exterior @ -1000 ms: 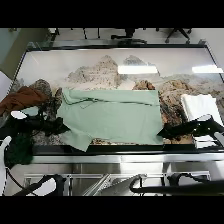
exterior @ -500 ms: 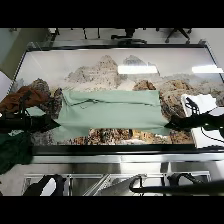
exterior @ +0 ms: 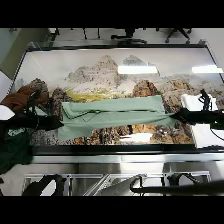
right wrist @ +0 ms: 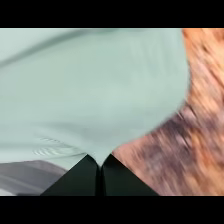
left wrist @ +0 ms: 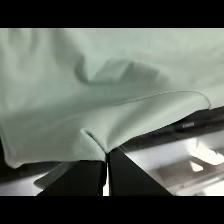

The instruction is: Fold the shirts.

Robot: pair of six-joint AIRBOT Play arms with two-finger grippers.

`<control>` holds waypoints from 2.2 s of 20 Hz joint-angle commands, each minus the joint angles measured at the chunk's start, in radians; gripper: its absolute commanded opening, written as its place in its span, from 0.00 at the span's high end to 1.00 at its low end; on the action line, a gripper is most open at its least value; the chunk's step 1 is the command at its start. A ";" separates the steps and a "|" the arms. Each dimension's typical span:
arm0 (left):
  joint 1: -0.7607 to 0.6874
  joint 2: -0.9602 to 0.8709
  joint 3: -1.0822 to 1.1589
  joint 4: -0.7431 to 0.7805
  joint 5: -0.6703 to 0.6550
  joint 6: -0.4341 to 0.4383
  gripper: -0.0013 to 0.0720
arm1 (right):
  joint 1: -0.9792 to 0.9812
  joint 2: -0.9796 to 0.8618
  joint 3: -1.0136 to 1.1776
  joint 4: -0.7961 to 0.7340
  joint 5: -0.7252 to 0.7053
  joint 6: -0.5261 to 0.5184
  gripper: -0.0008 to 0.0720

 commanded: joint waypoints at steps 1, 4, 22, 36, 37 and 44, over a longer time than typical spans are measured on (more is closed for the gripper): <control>-0.074 -0.192 0.137 0.003 0.138 0.003 0.96 | 0.059 -0.124 0.025 0.255 -0.134 -0.229 0.96; -0.082 -0.376 0.271 0.003 0.177 0.004 0.96 | 0.141 -0.296 0.108 0.254 -0.248 -0.299 0.96; -0.068 -0.727 0.742 0.000 -0.053 -0.024 0.05 | 0.173 -0.584 0.450 -0.072 -0.176 -0.171 0.19; -0.325 -0.742 0.649 -0.233 0.133 0.013 0.96 | 0.157 -0.576 0.530 0.157 0.090 -0.186 0.96; -0.387 -0.763 0.612 -0.229 0.196 0.013 0.96 | 0.156 -0.542 0.559 0.182 0.132 -0.166 0.96; -0.700 -1.053 0.741 -0.227 0.404 -0.041 0.96 | 0.157 -0.288 0.740 0.265 0.300 0.023 0.96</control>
